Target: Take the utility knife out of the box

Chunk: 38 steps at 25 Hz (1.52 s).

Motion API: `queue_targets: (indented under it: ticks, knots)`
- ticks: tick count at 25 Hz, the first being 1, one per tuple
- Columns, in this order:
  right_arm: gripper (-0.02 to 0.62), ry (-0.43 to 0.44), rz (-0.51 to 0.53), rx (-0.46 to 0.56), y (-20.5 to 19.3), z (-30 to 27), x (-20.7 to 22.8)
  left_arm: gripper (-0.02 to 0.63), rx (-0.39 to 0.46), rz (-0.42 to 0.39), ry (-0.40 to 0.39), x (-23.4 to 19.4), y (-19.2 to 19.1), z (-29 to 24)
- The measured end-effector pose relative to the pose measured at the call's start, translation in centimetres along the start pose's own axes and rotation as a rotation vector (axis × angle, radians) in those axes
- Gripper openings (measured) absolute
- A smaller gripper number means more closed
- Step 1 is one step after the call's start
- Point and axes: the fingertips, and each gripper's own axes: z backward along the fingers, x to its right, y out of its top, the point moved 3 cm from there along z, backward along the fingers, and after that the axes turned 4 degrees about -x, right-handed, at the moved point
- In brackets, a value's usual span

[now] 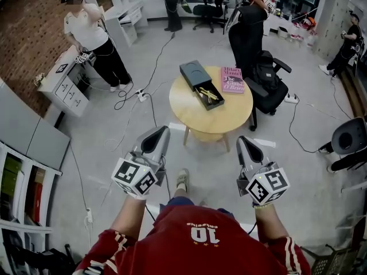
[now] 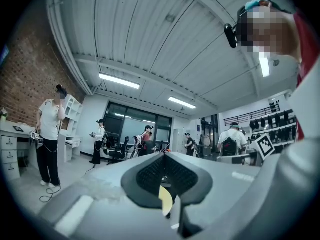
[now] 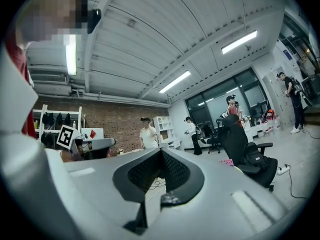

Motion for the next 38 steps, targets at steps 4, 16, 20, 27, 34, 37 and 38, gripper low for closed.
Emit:
queue_targets:
  ticks: [4, 16, 20, 27, 34, 37, 38]
  knots:
    - [-0.002, 0.008, -0.010, -0.015, -0.5, -0.9, 0.5, 0.003, -0.007, 0.010, 0.010, -0.6, -0.3, -0.5]
    - [-0.002, 0.024, 0.011, -0.035, 0.4, -5.2, 1.3, 0.003, -0.017, 0.010, 0.012, -3.8, 0.2, -3.2]
    - [-0.002, 0.020, 0.003, -0.021, 1.4, -7.6, 2.2, 0.003, -0.018, 0.012, 0.008, -5.4, 0.7, -4.8]
    - [-0.002, 0.037, 0.015, -0.007, 2.9, -12.7, 3.1, 0.003, -0.013, -0.004, 0.004, -9.1, 1.7, -7.5]
    - [-0.002, 0.055, 0.026, -0.007, 4.6, -18.5, 3.3, 0.003, 0.002, 0.019, 0.009, -13.7, 2.7, -9.7]
    - [-0.002, 0.054, 0.031, -0.022, 4.7, -20.9, 3.5, 0.003, -0.001, 0.032, 0.011, -15.8, 2.8, -10.9]
    - [-0.002, 0.052, 0.033, -0.028, 4.8, -21.6, 3.5, 0.003, -0.002, 0.036, 0.007, -16.5, 2.8, -11.3]
